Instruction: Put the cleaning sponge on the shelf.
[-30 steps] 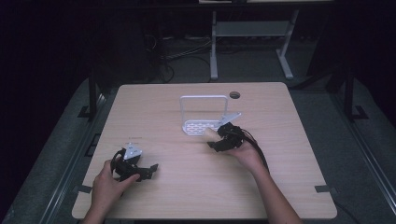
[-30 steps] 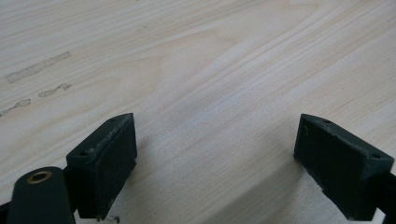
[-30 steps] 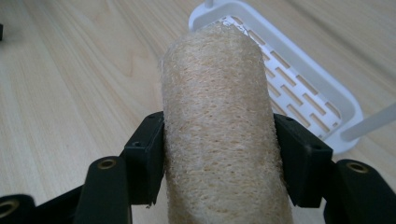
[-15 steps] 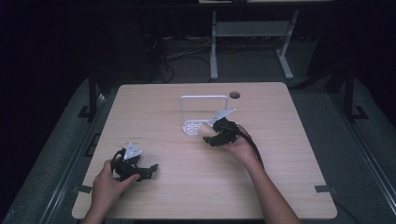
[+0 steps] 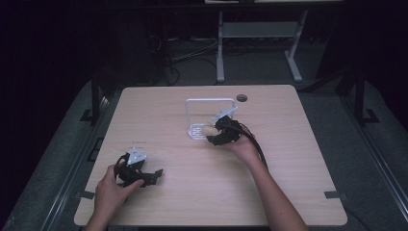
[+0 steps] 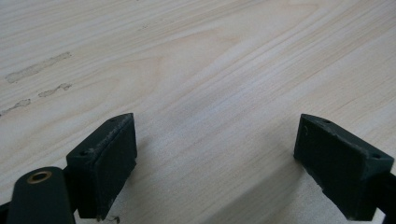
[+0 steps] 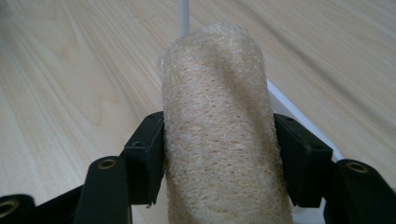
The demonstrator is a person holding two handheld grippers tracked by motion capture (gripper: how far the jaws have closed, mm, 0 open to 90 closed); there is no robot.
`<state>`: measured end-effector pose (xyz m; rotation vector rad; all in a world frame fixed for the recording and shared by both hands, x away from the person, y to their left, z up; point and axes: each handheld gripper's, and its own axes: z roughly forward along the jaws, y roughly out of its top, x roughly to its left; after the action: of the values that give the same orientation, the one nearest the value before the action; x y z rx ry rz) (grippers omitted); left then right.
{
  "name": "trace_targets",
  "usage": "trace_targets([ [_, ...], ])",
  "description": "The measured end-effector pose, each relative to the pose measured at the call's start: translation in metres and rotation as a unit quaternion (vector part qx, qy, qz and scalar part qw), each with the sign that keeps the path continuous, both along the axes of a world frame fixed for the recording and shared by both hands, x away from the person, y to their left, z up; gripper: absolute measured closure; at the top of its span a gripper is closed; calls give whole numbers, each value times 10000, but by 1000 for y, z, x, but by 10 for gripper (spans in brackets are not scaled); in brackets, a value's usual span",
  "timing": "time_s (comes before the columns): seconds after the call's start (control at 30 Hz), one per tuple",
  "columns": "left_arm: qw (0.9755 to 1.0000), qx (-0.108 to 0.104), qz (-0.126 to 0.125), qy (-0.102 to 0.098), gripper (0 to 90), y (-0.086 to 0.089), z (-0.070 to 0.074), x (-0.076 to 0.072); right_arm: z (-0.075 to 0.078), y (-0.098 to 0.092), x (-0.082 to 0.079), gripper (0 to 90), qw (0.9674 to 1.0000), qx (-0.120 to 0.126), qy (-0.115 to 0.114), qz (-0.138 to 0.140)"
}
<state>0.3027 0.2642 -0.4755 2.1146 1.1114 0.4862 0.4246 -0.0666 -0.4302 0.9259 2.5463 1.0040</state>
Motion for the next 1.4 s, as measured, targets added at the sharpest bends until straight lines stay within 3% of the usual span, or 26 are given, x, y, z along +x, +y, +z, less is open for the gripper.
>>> trace_targets([
  [0.7, 10000, 2, -2, 2, 126, 0, 0, 0, -13, 21, 22, 393, 9998, -191, 25, -52],
  [1.4, 10000, 2, -1, 0, 126, 0, 0, 0, -26, 26, 27, 382, 9992, -389, 53, -18],
])
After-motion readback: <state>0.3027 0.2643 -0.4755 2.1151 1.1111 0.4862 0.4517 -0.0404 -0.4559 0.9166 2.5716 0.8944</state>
